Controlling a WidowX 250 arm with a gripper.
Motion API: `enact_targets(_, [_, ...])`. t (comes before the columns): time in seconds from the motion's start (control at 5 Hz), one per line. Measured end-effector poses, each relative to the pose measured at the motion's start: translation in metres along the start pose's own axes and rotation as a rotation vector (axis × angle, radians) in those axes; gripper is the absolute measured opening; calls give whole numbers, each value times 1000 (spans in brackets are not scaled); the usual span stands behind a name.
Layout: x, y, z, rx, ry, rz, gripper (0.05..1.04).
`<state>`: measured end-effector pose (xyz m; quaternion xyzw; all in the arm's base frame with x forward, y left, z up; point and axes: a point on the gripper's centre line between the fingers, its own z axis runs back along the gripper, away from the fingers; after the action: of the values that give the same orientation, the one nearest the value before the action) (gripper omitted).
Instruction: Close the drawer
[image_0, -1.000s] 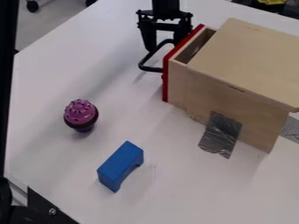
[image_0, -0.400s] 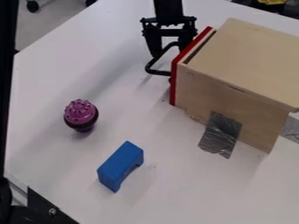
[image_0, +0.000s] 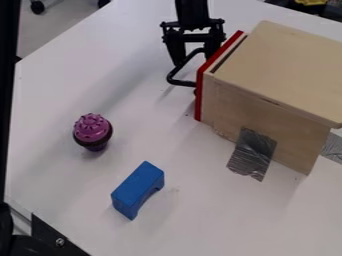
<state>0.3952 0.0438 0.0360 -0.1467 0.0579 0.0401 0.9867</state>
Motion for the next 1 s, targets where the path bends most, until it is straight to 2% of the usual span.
enact_targets(0.4, [-3, -16, -4, -52, 19, -7, 999])
enact_targets(1.0, [-6, -27, -4, -73, 32, -34, 999])
